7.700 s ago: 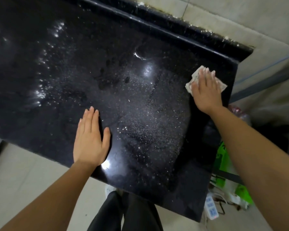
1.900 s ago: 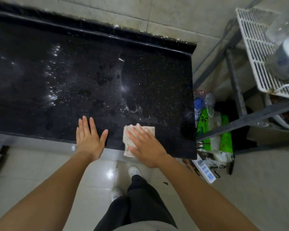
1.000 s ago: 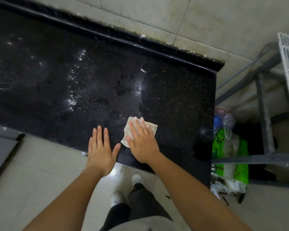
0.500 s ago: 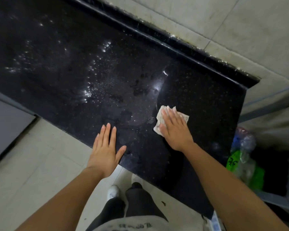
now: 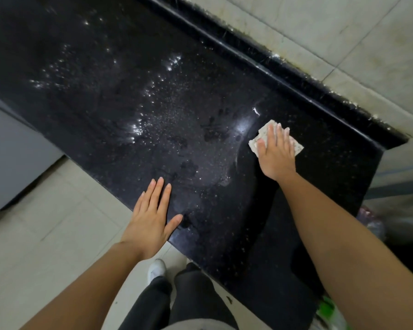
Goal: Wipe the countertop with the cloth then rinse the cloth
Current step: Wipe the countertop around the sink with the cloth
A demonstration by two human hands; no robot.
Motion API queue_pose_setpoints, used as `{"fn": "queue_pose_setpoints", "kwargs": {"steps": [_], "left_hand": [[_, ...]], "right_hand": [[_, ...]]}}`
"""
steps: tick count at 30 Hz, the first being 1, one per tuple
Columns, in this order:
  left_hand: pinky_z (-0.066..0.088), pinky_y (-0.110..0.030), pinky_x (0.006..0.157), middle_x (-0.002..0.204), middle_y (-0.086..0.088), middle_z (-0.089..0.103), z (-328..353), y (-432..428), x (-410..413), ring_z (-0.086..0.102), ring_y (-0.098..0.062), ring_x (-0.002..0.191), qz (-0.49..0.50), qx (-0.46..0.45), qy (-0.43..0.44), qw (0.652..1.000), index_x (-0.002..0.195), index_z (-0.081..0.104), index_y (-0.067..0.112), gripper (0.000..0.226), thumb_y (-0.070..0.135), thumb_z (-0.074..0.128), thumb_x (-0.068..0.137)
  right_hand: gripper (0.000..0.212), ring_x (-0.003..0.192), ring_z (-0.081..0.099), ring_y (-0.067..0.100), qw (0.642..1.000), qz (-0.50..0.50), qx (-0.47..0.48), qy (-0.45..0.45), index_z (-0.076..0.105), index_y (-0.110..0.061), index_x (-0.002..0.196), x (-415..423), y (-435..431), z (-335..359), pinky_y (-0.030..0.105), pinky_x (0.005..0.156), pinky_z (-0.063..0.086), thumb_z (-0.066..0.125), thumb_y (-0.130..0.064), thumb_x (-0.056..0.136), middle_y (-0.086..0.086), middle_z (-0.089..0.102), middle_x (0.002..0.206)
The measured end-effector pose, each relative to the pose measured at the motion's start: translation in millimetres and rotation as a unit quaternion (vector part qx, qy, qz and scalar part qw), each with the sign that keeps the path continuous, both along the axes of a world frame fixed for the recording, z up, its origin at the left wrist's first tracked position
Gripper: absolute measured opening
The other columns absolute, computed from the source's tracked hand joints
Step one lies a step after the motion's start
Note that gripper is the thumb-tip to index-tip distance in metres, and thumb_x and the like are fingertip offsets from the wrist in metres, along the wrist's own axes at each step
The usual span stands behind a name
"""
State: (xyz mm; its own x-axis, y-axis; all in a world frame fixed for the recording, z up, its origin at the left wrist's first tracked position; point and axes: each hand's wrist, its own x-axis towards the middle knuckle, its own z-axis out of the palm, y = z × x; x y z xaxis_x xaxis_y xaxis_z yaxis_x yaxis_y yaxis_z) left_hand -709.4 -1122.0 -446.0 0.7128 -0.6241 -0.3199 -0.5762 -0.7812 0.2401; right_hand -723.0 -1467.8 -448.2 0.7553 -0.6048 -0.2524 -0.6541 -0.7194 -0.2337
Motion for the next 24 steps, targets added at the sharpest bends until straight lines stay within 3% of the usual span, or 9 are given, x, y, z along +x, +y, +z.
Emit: {"fn": "queue_pose_setpoints", "kwargs": {"steps": [6,13,18,20,22,24], "left_hand": [[-0.015,-0.034,0.113,0.154,0.000,-0.027,0.2,0.4,-0.5,-0.033,-0.015,0.139,-0.001,-0.003,0.007,1.000,0.147,-0.017,0.020,0.079,0.069,-0.001,0.087],[-0.023,-0.029,0.107,0.151,0.002,-0.034,4.8,0.5,2.7,-0.040,-0.013,0.134,-0.010,-0.020,0.039,0.999,0.143,-0.025,0.021,0.069,0.060,0.003,0.094],[-0.023,-0.028,0.108,0.152,0.000,-0.033,16.6,4.0,8.8,-0.037,-0.012,0.135,-0.031,-0.051,0.102,0.993,0.146,-0.022,0.018,0.064,0.047,0.011,0.100],[-0.020,-0.027,0.109,0.153,0.001,-0.032,20.2,11.1,16.1,-0.034,-0.009,0.135,-0.051,-0.063,0.124,0.989,0.147,-0.020,0.017,0.064,0.046,0.013,0.101],[-0.018,-0.027,0.111,0.153,0.001,-0.030,22.2,21.3,28.4,-0.032,-0.009,0.137,-0.068,-0.068,0.113,0.989,0.148,-0.018,0.017,0.066,0.047,0.015,0.100],[-0.017,-0.029,0.112,0.154,-0.002,-0.028,23.0,31.8,44.7,-0.030,-0.013,0.138,-0.079,-0.061,0.079,0.992,0.149,-0.016,0.015,0.067,0.047,0.015,0.100]], "right_hand": [[0.061,0.147,-0.019,0.020,1.000,0.008,0.005,0.014,-0.008,-0.016,0.154,-15.6,55.9,1.6,0.038,0.119,-0.011,0.012,-0.043,0.103,0.004,-0.013,0.162],[0.061,0.146,-0.022,0.019,0.999,0.041,0.034,0.013,-0.010,-0.016,0.153,-38.6,141.3,5.5,0.036,0.119,-0.013,0.012,-0.042,0.103,0.003,-0.016,0.161],[0.066,0.142,-0.029,0.015,0.995,0.089,0.031,0.025,-0.021,-0.023,0.147,-61.7,190.8,9.9,0.033,0.116,-0.018,-0.010,-0.054,0.091,-0.005,-0.028,0.153],[0.067,0.142,-0.029,0.014,0.990,0.134,0.025,0.046,-0.022,-0.026,0.146,-79.4,189.9,11.4,0.036,0.119,-0.012,-0.015,-0.059,0.087,-0.008,-0.028,0.153],[0.069,0.143,-0.028,0.012,0.987,0.145,0.013,0.064,-0.024,-0.030,0.144,-99.2,180.8,11.4,0.038,0.120,-0.007,-0.020,-0.060,0.081,-0.010,-0.028,0.154],[0.073,0.143,-0.026,0.011,0.994,0.093,0.000,0.059,-0.023,-0.031,0.144,-117.7,174.9,10.0,0.035,0.120,-0.010,-0.024,-0.064,0.080,-0.009,-0.023,0.157]]}}
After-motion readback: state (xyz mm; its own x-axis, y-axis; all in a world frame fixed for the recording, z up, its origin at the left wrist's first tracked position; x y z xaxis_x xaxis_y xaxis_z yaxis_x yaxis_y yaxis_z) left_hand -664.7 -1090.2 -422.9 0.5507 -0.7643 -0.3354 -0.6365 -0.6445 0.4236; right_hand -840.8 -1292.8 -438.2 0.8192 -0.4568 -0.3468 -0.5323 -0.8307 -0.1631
